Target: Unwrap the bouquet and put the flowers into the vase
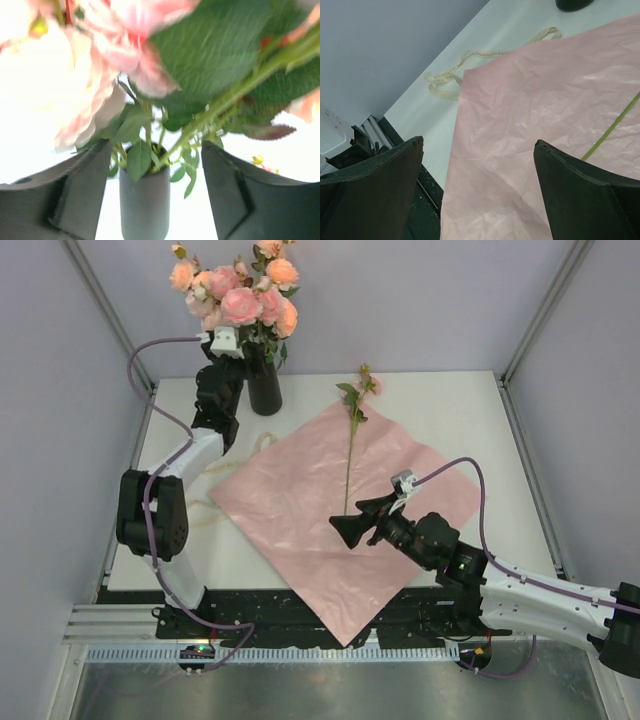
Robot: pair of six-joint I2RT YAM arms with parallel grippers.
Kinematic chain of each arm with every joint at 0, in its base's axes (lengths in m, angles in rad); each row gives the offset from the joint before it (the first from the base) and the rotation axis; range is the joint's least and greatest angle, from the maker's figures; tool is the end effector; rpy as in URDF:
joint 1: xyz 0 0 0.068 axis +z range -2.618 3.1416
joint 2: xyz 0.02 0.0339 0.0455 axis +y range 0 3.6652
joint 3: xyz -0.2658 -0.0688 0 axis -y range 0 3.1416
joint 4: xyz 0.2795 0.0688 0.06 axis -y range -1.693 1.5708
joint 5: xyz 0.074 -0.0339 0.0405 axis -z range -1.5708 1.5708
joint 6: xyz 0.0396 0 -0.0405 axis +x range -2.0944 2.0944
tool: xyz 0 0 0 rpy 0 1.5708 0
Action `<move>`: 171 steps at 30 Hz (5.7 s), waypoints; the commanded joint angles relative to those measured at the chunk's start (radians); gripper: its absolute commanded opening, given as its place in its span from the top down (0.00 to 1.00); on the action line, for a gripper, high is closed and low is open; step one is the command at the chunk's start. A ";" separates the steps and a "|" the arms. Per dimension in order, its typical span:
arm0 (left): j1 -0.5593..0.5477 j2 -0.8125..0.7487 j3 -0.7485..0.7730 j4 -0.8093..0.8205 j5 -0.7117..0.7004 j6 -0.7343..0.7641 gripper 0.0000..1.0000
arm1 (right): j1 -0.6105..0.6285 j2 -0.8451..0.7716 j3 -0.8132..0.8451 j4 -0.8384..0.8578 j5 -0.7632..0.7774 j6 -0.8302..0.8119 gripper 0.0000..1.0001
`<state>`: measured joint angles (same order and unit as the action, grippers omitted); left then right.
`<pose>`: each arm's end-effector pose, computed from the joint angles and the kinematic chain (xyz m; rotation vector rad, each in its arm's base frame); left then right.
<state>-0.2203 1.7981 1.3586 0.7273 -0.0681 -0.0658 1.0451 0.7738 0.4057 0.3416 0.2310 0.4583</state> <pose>0.4565 -0.0995 0.3401 0.0407 1.2857 -0.2019 0.1206 0.1899 0.2517 -0.3034 1.6587 0.9723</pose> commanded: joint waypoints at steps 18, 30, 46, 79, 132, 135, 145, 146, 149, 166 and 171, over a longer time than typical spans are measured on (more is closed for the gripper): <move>0.002 -0.861 -0.518 -0.573 0.233 -0.235 0.00 | -0.028 0.162 0.222 -0.348 0.381 0.188 0.02; -0.004 -1.224 -0.690 -0.904 0.522 -0.233 0.00 | -0.261 0.510 0.327 -0.167 0.214 0.109 0.43; -0.017 -1.310 -0.697 -0.962 0.413 -0.264 0.00 | -0.335 1.021 0.751 -0.366 0.287 0.141 0.51; -0.019 -1.369 -0.714 -0.947 0.383 -0.261 0.00 | -0.367 1.227 0.838 -0.375 0.208 0.143 0.94; -0.235 -0.985 -0.670 -0.333 0.771 -0.787 0.02 | -0.146 -0.199 -0.157 0.441 -0.329 -0.081 0.95; -0.267 -0.956 -0.652 -0.333 0.766 -0.779 0.03 | -0.100 -0.177 -0.127 0.451 -0.366 -0.121 0.95; -0.312 -1.002 -0.685 -0.218 0.725 -0.743 0.09 | 0.022 -0.016 -0.039 0.482 -0.410 -0.152 0.94; -0.312 -1.007 -0.688 -0.215 0.720 -0.735 0.13 | 0.030 0.007 -0.039 0.496 -0.409 -0.155 0.95; -0.314 -1.023 -0.693 -0.213 0.708 -0.721 0.24 | 0.061 0.050 -0.036 0.511 -0.383 -0.155 0.95; -0.314 -1.051 -0.754 -0.192 0.712 -0.724 0.48 | 0.104 0.111 -0.042 0.596 -0.285 -0.139 0.95; -0.314 -1.046 -0.753 -0.181 0.699 -0.730 1.00 | 0.108 0.143 -0.042 0.597 -0.265 -0.116 0.94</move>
<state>-0.5293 0.7509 0.5991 0.4820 0.6487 -0.8070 1.1450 0.8955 0.3294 0.8635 -0.0654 0.3271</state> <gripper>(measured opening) 0.115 0.081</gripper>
